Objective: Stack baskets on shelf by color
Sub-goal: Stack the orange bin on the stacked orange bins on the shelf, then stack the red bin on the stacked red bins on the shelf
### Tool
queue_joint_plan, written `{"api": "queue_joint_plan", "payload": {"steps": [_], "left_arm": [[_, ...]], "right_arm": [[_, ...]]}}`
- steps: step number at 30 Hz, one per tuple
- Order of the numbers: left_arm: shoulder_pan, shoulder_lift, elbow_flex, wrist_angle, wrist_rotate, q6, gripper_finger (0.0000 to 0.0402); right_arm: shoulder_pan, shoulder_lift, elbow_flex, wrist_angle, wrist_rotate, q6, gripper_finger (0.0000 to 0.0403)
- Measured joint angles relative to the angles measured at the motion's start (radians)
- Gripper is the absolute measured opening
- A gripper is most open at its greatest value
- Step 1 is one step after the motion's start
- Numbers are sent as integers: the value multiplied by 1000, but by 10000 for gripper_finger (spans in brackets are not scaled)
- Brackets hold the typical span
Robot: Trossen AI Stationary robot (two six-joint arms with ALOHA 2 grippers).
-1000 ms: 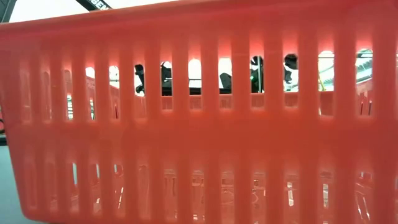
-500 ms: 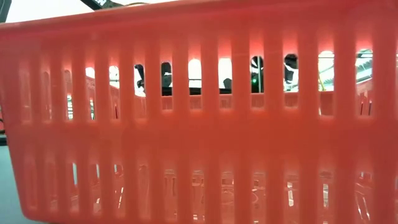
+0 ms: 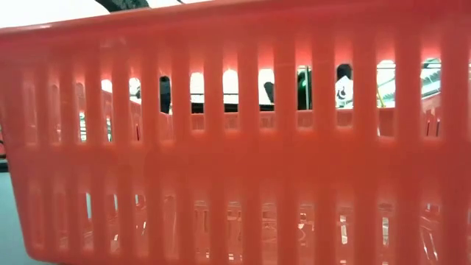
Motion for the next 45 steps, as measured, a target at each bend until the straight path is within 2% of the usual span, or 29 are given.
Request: {"api": "queue_joint_plan", "payload": {"steps": [3, 6, 15, 23, 26, 31, 37, 41, 43, 45], "left_arm": [[-12, 9, -34, 27, 54, 41, 136], [-16, 12, -42, 53, 96, 58, 136], [-30, 10, -41, 220, 103, 63, 136], [-30, 10, -41, 358, 102, 95, 136], [-29, 2, -41, 310, 86, 86, 136], [-30, -52, -40, 135, 42, 27, 136], [-93, -89, -41, 40, 39, -75, 136], [-178, -77, -41, 42, 21, -122, 136], [-235, -72, -41, 15, -37, -181, 136], [-301, -76, -41, -30, -96, -262, 136]], "right_arm": [[56, -99, -56, 28, 128, -4, 0], [92, -212, -119, 51, 189, -21, 0], [112, -490, -290, 81, 191, -3, 0], [113, -581, -321, 78, 150, 25, 0], [113, -584, -321, 75, 135, 23, 0], [114, -588, -321, 77, 135, 0, 0], [114, -595, -321, 79, 134, -27, 0], [114, -608, -321, 78, 49, -32, 0], [114, -625, -321, 94, -71, -67, 0], [124, -651, -321, 125, -239, -111, 0]]}}
